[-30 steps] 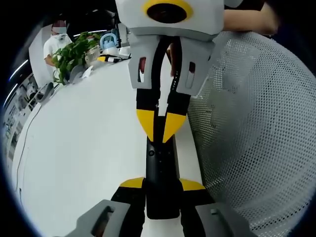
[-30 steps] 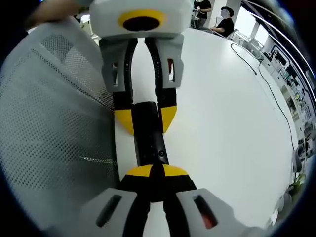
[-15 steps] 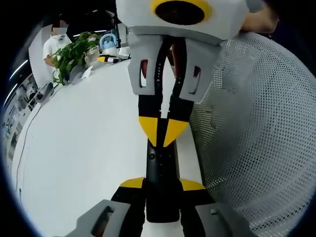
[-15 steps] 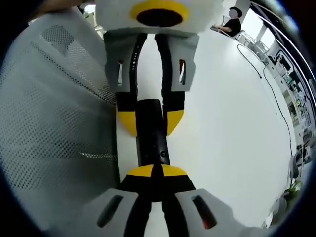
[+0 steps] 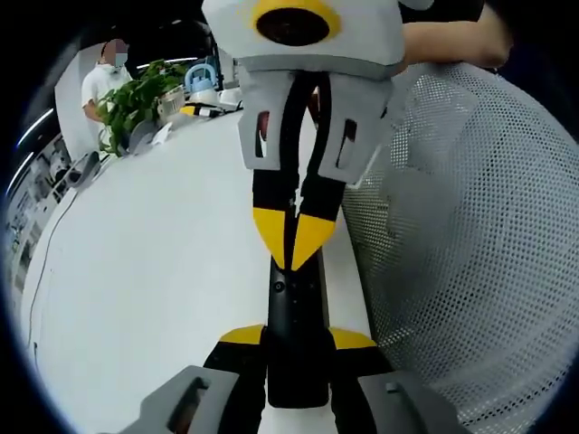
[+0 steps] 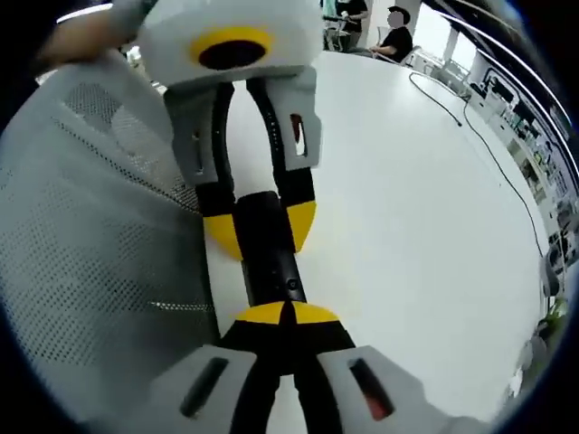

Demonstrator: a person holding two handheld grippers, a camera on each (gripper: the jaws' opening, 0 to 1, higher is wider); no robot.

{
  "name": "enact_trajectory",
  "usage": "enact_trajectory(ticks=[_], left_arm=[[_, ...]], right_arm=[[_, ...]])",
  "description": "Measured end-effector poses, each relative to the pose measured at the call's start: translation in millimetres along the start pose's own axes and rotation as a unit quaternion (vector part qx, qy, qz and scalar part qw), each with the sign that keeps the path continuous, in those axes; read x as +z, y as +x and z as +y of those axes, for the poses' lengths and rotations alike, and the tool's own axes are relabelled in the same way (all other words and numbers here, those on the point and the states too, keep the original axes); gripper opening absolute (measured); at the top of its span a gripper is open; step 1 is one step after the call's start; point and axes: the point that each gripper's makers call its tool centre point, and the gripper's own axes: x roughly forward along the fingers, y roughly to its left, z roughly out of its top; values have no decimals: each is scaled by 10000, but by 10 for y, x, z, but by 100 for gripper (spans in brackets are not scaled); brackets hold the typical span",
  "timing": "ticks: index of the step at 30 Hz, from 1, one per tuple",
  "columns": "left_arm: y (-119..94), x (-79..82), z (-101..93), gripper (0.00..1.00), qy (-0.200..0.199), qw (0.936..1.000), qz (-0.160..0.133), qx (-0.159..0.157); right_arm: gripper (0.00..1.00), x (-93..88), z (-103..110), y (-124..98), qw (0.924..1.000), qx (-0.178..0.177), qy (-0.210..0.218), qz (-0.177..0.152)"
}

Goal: Press the specified remote control buttons in sequence, fully releasing each button before pressing the next.

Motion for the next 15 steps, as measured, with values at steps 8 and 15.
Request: enact_trajectory(ticks=[8,15], left_arm=[[4,-2,1,26,14,10000,29,-2],[5,1,0,26,16,10000,30,-5]], right_arm=[[0,-1,-1,5,9995,-47,-294,94],[0,-5,6,21,9977,-154,-549,377]])
